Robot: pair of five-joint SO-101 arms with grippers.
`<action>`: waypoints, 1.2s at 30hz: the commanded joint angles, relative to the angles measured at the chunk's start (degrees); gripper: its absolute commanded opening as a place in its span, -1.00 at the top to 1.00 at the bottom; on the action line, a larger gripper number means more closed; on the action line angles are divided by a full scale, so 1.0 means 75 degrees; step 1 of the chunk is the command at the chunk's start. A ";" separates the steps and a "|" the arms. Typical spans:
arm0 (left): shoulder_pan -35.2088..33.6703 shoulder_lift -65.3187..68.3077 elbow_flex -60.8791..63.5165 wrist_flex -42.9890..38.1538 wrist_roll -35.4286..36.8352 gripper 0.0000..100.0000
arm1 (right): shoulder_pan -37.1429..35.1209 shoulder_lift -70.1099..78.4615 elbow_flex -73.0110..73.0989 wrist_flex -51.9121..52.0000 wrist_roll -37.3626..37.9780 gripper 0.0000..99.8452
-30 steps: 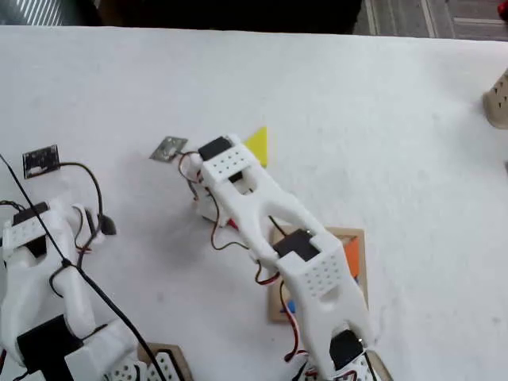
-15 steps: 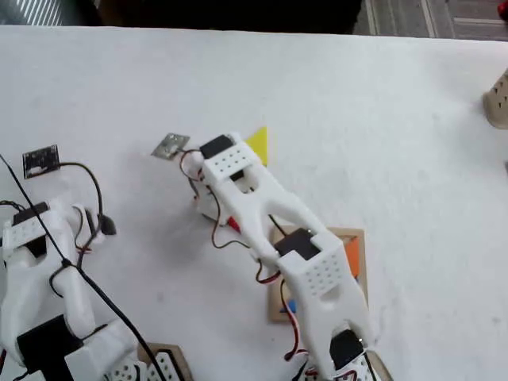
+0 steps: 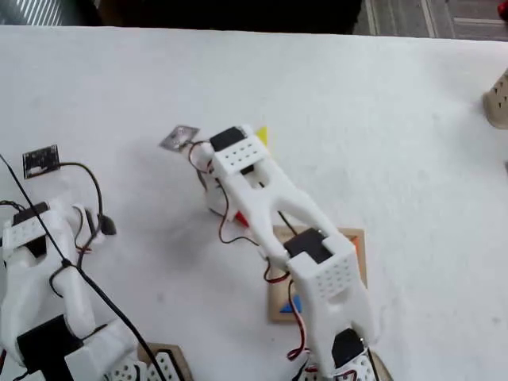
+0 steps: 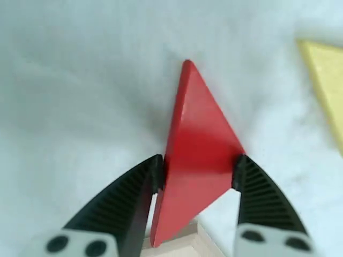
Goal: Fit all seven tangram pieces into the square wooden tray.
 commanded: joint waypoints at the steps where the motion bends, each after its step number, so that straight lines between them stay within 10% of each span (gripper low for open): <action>1: -0.0041 -0.0311 -0.0035 0.0023 0.0000 0.46 | 0.0111 -0.0568 -0.0035 0.0311 -0.0082 0.63; 14: -0.0029 -0.0311 -0.0035 0.0023 0.0000 0.46 | 0.0123 -0.0522 -0.0023 0.0369 -0.0082 0.28; 36: -0.0029 -0.0311 -0.0035 0.0023 0.0000 0.46 | -0.0111 0.0615 -0.0059 -0.0029 -0.0563 0.28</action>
